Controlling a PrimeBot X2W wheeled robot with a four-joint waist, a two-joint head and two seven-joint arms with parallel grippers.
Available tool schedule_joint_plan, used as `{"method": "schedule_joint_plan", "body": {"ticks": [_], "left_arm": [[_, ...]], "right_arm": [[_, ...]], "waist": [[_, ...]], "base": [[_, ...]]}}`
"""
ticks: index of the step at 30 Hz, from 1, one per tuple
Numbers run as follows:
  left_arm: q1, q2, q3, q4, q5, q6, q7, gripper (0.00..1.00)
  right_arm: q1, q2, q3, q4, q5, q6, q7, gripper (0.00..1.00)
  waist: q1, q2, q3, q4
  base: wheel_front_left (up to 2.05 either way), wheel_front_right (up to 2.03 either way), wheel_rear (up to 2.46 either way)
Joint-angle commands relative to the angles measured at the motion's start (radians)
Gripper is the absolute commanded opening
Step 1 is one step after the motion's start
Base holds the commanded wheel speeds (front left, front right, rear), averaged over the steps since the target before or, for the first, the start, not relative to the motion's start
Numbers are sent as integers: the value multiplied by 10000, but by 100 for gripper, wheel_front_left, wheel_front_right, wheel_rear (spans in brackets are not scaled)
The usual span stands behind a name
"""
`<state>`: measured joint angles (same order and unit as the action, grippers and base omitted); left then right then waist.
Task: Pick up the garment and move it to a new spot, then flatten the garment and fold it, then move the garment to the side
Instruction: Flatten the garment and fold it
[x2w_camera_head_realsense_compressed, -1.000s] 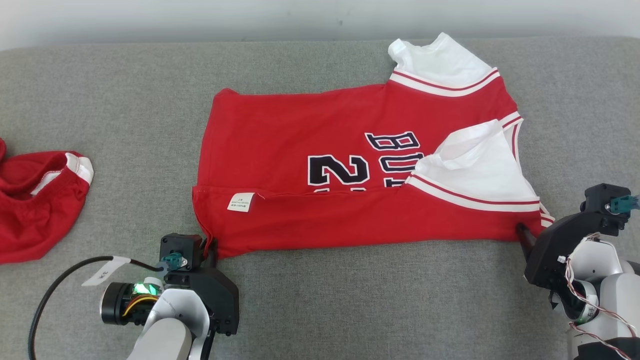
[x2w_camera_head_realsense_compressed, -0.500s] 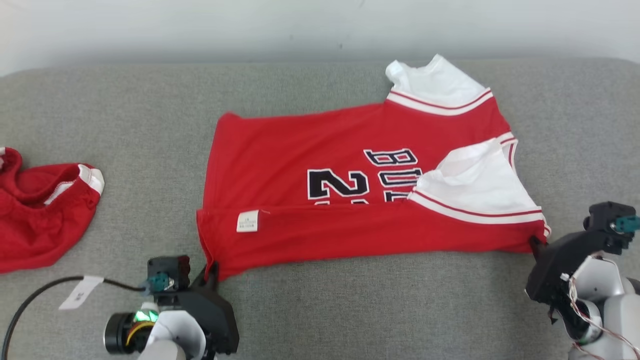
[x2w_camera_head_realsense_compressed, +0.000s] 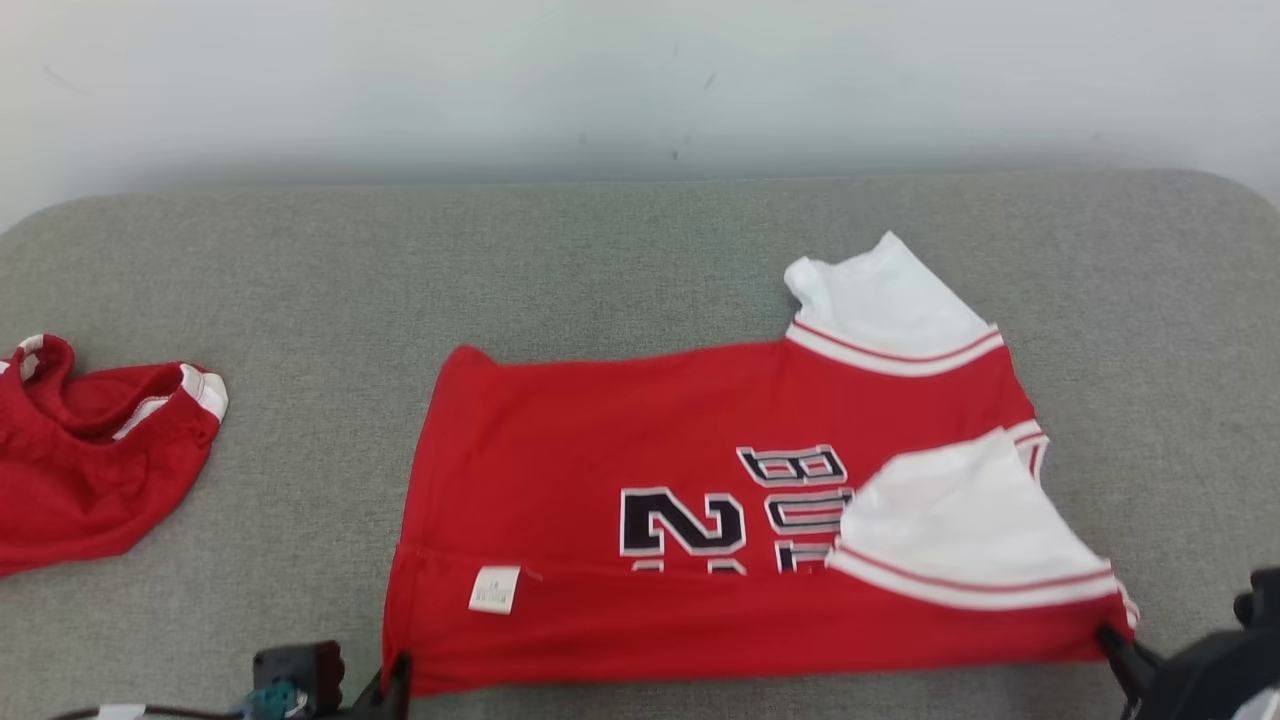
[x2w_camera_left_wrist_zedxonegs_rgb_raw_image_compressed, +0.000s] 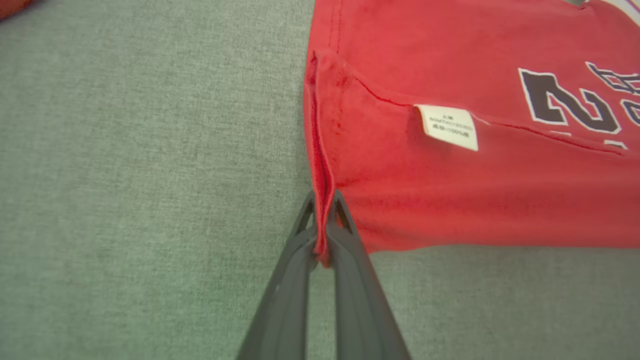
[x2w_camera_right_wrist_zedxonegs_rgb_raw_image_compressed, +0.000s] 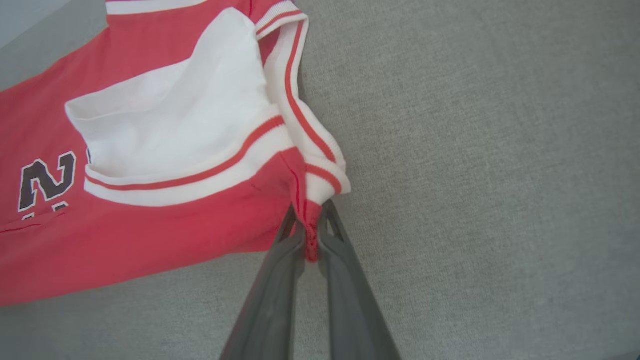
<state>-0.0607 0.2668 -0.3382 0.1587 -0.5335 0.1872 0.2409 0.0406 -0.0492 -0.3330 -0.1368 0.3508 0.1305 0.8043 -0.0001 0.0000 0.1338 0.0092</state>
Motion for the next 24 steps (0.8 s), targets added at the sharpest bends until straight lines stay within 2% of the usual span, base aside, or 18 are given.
{"method": "schedule_joint_plan", "body": {"ticks": [1, 6, 12, 13, 14, 15, 24], "left_arm": [[349, 194, 54, -220, 164, 190, 71, 0], [1160, 480, 121, -912, 335, 661, 198, 0], [1589, 468, 71, -1172, 250, 889, 398, 0], [1633, 431, 69, -1207, 226, 946, 392, 0], [1659, 445, 65, -1230, 361, 1044, 261, 48], [1700, 431, 72, -1198, 386, 1103, 249, 100], [2078, 841, 490, -1481, 527, 1513, -14, 100]], "right_arm": [[395, -20, -93, -211, 109, 8, 105, 0], [1211, -22, 65, -272, 479, 8, 192, 0], [1533, -16, 674, 101, 729, 8, 227, 0], [1589, -14, 797, 128, 767, 8, 221, 35], [1683, -16, 889, 222, 779, 8, 276, 100], [1708, -16, 939, 227, 722, 8, 309, 100], [1420, -14, 240, -650, 23, 8, 61, 100]], "waist": [[1, 0, -7, -31], [1, 0, 9, -122], [1, 0, -59, -163], [1, 0, -83, -149], [1, 0, -134, -122], [1, 0, -164, -113], [1, 0, -459, -92]], "base": [[0, 0, 0], [0, 0, 0], [0, 0, 0], [0, 0, 0], [0, 0, 0], [0, 0, 0], [0, 0, 0]]}}
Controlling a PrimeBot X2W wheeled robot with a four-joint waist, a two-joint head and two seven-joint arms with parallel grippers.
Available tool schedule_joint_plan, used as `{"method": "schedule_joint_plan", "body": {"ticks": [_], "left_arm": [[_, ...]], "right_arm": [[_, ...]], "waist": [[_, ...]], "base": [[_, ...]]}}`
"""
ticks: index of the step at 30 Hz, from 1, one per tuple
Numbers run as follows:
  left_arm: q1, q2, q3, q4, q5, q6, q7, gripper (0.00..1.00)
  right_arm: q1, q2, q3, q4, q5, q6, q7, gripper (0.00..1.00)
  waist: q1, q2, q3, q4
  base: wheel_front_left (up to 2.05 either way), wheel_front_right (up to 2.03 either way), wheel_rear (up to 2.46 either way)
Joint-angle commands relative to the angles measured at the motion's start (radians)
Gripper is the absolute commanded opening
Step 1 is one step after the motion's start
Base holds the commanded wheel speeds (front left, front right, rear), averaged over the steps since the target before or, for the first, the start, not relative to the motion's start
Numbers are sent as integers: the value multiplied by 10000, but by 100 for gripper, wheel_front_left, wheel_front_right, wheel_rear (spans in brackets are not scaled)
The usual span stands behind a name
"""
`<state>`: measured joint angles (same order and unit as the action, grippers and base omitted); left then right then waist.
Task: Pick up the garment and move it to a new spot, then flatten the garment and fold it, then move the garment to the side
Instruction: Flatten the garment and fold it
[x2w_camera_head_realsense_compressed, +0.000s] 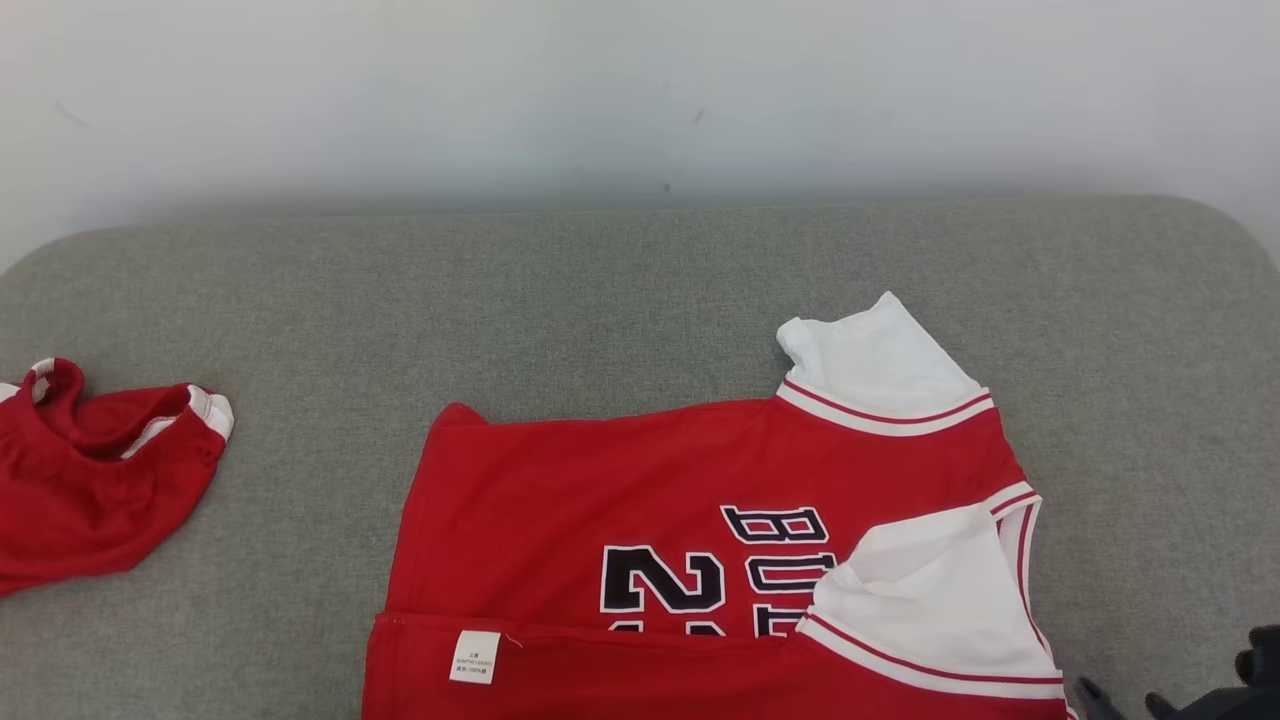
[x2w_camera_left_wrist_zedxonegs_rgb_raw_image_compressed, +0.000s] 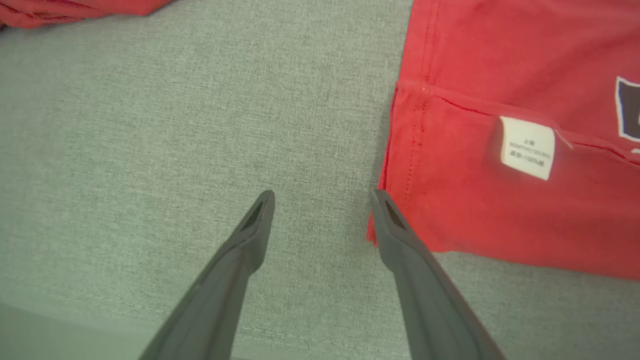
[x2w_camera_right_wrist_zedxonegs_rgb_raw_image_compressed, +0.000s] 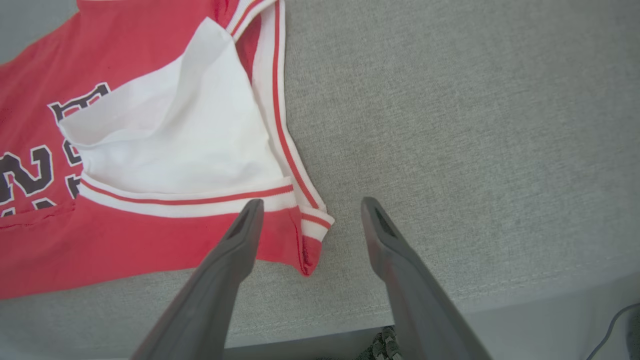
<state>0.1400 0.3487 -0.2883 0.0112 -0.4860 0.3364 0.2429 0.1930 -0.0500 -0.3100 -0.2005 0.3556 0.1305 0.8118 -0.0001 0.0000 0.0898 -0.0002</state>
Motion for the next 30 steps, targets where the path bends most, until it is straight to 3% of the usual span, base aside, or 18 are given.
{"method": "schedule_joint_plan", "body": {"ticks": [1, 6, 13, 22, 30], "left_arm": [[66, 69, 63, -100, 74, 49, -115, 100], [-230, 212, 295, -496, 260, 11, -786, 100], [-2172, 252, 31, 270, 498, -791, -1358, 100], [-6515, 125, -1068, 3181, 1159, -2025, 89, 100], [-8877, -100, -1507, 5147, 1284, -2602, 1527, 100]], "right_arm": [[-165, -6, -60, -111, -80, 8, -101, 100], [-805, -3, -403, -272, -64, 8, -1212, 100], [-2109, -2, 382, 414, -933, 8, -2216, 100], [-5507, -138, 2091, 1951, -2040, 8, -2117, 100], [-7449, -492, 2837, 2926, -2032, 8, -2332, 100]], "waist": [[1, 0, -60, 4], [1, 0, -200, -7], [1, 0, -82, 63], [1, 0, 1423, -352], [1, 0, 2639, -613]], "base": [[0, 0, 0], [0, 0, 0], [0, 0, 0], [0, 0, 0], [0, 0, 0]]}}
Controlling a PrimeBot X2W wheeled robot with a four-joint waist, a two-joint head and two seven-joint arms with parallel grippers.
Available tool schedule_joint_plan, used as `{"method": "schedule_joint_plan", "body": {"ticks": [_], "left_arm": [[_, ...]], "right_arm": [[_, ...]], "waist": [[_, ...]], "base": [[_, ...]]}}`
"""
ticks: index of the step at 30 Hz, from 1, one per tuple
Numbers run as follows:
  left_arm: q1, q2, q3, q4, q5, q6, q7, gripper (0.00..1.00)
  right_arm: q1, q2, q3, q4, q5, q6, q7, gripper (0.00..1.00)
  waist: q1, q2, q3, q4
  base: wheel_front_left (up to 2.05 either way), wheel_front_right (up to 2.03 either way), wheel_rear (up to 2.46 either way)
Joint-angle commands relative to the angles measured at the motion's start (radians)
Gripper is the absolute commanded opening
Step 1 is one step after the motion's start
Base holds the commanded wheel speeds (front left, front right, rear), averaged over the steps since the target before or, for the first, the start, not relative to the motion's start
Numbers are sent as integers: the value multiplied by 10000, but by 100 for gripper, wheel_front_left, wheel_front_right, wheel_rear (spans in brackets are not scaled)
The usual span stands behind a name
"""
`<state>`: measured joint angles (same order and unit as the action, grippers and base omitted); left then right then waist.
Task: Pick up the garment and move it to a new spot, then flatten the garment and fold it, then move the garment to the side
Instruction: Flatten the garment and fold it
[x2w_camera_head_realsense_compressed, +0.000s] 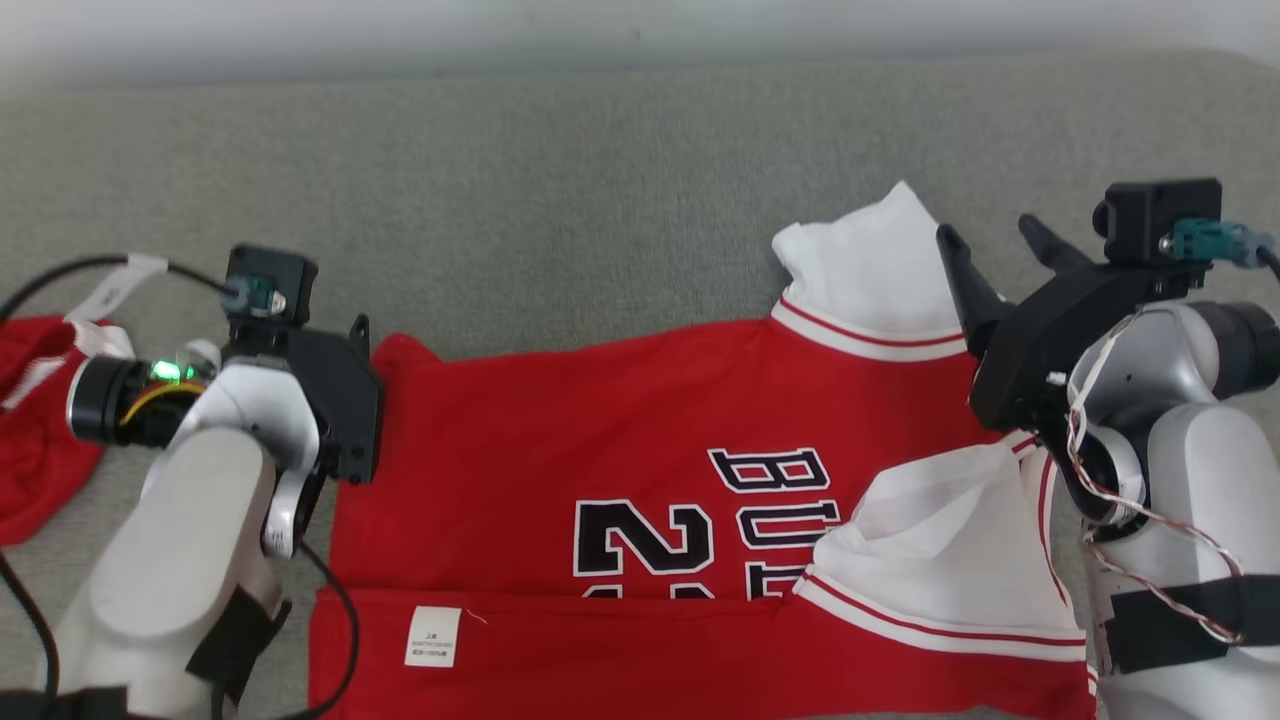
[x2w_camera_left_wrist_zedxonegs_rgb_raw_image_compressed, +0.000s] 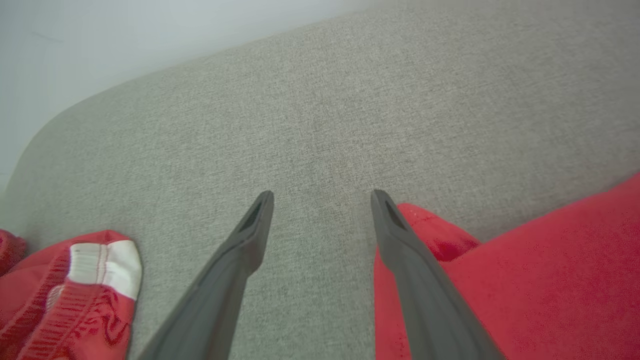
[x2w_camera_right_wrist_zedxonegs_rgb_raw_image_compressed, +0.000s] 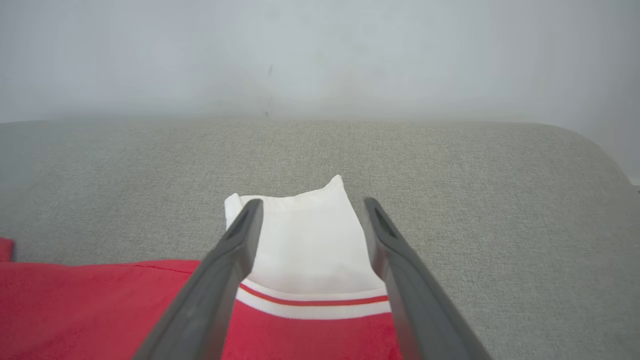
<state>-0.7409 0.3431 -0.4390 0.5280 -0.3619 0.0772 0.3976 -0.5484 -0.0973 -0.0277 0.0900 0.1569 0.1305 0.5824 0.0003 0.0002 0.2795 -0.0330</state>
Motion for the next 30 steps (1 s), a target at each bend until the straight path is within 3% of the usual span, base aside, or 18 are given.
{"method": "schedule_joint_plan", "body": {"ticks": [1, 12, 24, 26, 27, 28, 30], "left_arm": [[-288, -80, 0, 91, -9, -54, 115, 100], [-599, -169, -137, 29, -91, 128, 729, 100], [-36, -152, -556, -886, -206, 206, 1703, 99], [-106, -105, -597, -769, -135, 236, 1723, 87], [-141, -134, -606, -710, -165, 219, 1719, 76], [-151, -152, -624, -653, -198, 196, 1758, 56], [-213, -170, -643, -512, -224, 165, 1727, 29]], "right_arm": [[-181, -69, 38, 77, -13, 8, -76, 100], [-251, -400, -338, 608, -162, 8, -400, 100], [33, -252, -380, 554, -158, 8, -348, 100], [-32, -232, -303, 505, -151, 8, -312, 100], [-78, -248, -283, 485, -157, 8, -304, 100], [-122, -281, -272, 466, -167, 8, -290, 100], [-191, -350, -282, 441, -172, 8, -265, 100]], "waist": [[-3, -2, 857, -291], [-3, -2, 717, -45], [-3, -2, 501, -165], [-3, -2, 621, -230], [-3, -2, 676, -252], [-3, -2, 737, -269], [-3, -2, 818, -275]], "base": [[0, 0, 0], [0, 0, 0], [0, 0, 0], [0, 0, 0], [0, 0, 0], [0, 0, 0], [0, 0, 0]]}}
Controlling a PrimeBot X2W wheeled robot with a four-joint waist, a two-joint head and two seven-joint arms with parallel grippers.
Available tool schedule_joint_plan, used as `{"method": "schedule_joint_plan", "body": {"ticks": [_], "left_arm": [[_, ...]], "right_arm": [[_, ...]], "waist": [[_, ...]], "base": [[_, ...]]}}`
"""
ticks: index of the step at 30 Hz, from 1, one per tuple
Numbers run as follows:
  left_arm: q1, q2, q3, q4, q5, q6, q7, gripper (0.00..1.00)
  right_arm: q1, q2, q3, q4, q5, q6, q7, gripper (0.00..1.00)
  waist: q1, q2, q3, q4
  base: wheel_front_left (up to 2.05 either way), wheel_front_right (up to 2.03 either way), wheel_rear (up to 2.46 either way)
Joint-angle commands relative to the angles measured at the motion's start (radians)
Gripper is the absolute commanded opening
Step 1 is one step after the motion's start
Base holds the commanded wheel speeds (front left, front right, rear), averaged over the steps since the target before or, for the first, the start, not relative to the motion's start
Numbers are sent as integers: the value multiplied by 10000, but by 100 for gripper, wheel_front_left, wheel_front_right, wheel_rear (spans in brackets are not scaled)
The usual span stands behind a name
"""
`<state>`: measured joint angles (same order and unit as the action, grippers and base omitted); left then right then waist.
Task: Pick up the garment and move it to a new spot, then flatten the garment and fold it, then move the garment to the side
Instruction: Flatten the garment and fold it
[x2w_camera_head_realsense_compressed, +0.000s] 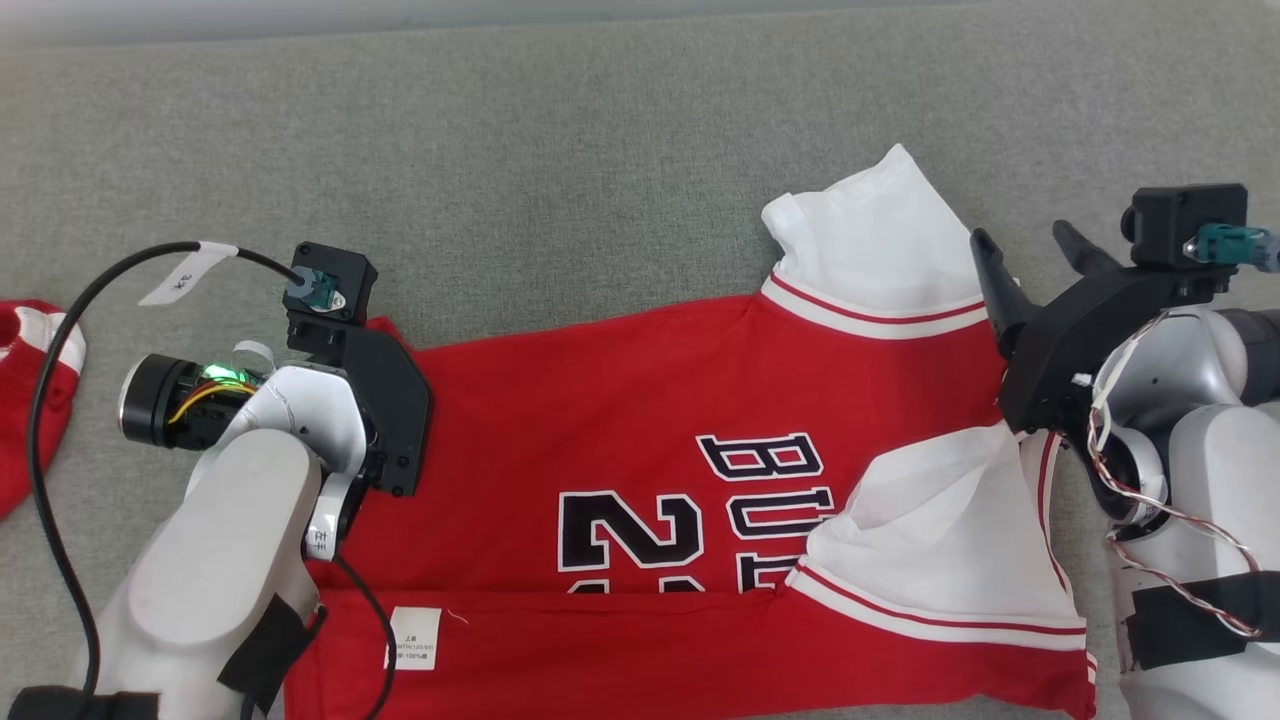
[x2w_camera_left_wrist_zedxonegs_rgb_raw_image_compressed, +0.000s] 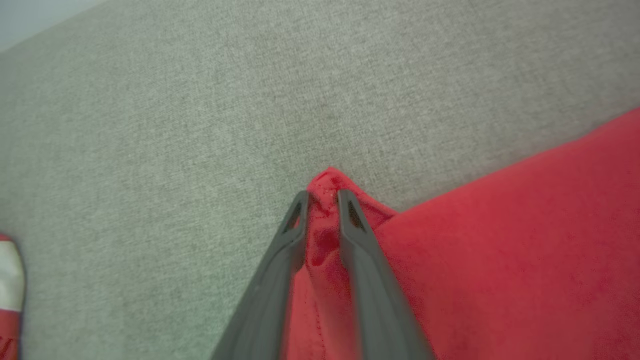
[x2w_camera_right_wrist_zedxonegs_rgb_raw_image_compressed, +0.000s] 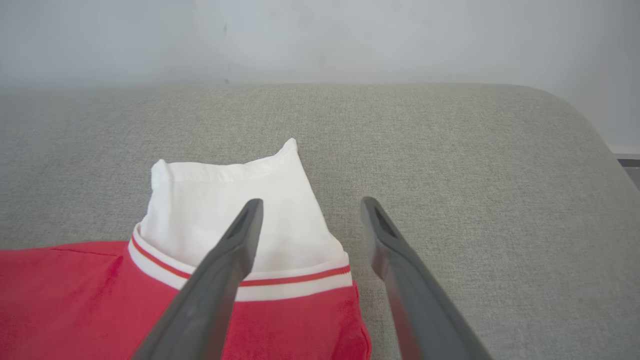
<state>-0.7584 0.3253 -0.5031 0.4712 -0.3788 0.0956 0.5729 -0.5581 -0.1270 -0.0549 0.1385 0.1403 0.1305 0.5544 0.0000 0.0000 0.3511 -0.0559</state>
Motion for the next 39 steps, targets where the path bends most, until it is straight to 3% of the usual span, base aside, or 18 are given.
{"method": "schedule_joint_plan", "body": {"ticks": [1, 2, 13, 24, 28, 32, 33, 34, 35, 36, 37, 39], "left_arm": [[-55, 21, -19, 146, -35, -4, -58, 14], [-71, 26, -36, 230, 10, 17, -78, 0], [-276, -246, -122, 477, 211, 326, -924, 0], [-353, -1187, -440, 393, 113, 460, -1749, 0], [-396, -1374, -478, 468, 27, 436, -1975, 0], [-474, -1434, -447, 554, -45, 455, -2205, 0], [-496, -1445, -437, 571, -50, 466, -2227, 0], [-510, -1451, -429, 602, -59, 481, -2273, 0], [-514, -1467, -405, 619, -90, 495, -2323, 0], [-532, -1488, -378, 638, -120, 514, -2383, 0], [-557, -1498, -354, 659, -141, 536, -2431, 0], [-588, -1533, -240, 670, -198, 617, -2669, 0]], "right_arm": [[-125, -84, -22, -51, -13, 8, 29, 100], [-149, -115, -31, -49, -18, 8, 48, 100], [-1176, -413, -20, 455, -255, 8, 328, 100], [-3152, -1135, -488, 3449, -1240, 8, 877, 100], [-3446, -1176, -442, 4088, -1335, 8, 1004, 96], [-3568, -1201, -470, 4512, -1425, 8, 753, 100], [-3621, -1204, -494, 4616, -1451, 8, 704, 96], [-3650, -1187, -534, 4734, -1491, 8, 661, 80], [-3667, -1164, -566, 4856, -1532, 8, 621, 49], [-3704, -1142, -585, 4962, -1559, 8, 565, 32], [-3754, -1138, -617, 5040, -1621, 8, 509, 0], [-3816, -1109, -693, 5163, -1666, 8, 241, 0]], "waist": [[0, 0, 133, -39], [0, 0, 152, -25], [0, 0, 462, 456], [0, 0, 1044, 1668], [0, 0, 1142, 1850], [0, 0, 1178, 1908], [0, 0, 1187, 1913], [0, 0, 1196, 1913], [0, 0, 1204, 1911], [0, 0, 1212, 1907], [0, 0, 1218, 1900], [0, 0, 1222, 1873]], "base": [[0, 0, 0], [0, 0, 0], [0, 0, 0], [0, 0, 0], [0, 0, 0], [0, 0, 0], [0, 0, 0], [0, 0, 0], [0, 0, 0], [0, 0, 0], [0, 0, 0], [0, 0, 0]]}}
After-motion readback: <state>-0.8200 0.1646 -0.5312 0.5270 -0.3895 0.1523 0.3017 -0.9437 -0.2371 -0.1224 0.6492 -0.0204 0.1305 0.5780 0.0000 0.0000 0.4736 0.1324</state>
